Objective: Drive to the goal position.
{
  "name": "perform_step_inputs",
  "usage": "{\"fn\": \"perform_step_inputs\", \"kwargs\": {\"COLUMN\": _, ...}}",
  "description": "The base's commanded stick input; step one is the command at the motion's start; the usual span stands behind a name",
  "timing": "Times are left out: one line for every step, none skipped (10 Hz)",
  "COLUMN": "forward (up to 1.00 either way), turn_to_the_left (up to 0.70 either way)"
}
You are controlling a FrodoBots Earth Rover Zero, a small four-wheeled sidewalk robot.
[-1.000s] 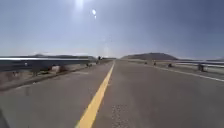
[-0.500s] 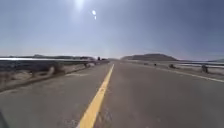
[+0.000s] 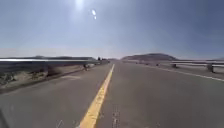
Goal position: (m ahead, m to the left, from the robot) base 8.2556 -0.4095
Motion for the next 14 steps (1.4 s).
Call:
{"fn": "perform_step_inputs", "kwargs": {"forward": 0.85, "turn_to_the_left": 0.0}}
{"fn": "perform_step_inputs", "kwargs": {"forward": 0.85, "turn_to_the_left": 0.0}}
{"fn": "perform_step_inputs", "kwargs": {"forward": 0.85, "turn_to_the_left": 0.0}}
{"fn": "perform_step_inputs", "kwargs": {"forward": 0.85, "turn_to_the_left": 0.0}}
{"fn": "perform_step_inputs", "kwargs": {"forward": 0.85, "turn_to_the_left": 0.0}}
{"fn": "perform_step_inputs", "kwargs": {"forward": 0.85, "turn_to_the_left": 0.0}}
{"fn": "perform_step_inputs", "kwargs": {"forward": 0.85, "turn_to_the_left": 0.0}}
{"fn": "perform_step_inputs", "kwargs": {"forward": 0.85, "turn_to_the_left": 0.0}}
{"fn": "perform_step_inputs", "kwargs": {"forward": 0.85, "turn_to_the_left": 0.0}}
{"fn": "perform_step_inputs", "kwargs": {"forward": 0.85, "turn_to_the_left": 0.0}}
{"fn": "perform_step_inputs", "kwargs": {"forward": 0.85, "turn_to_the_left": 0.0}}
{"fn": "perform_step_inputs", "kwargs": {"forward": 0.85, "turn_to_the_left": 0.0}}
{"fn": "perform_step_inputs", "kwargs": {"forward": 0.85, "turn_to_the_left": 0.0}}
{"fn": "perform_step_inputs", "kwargs": {"forward": 0.85, "turn_to_the_left": 0.0}}
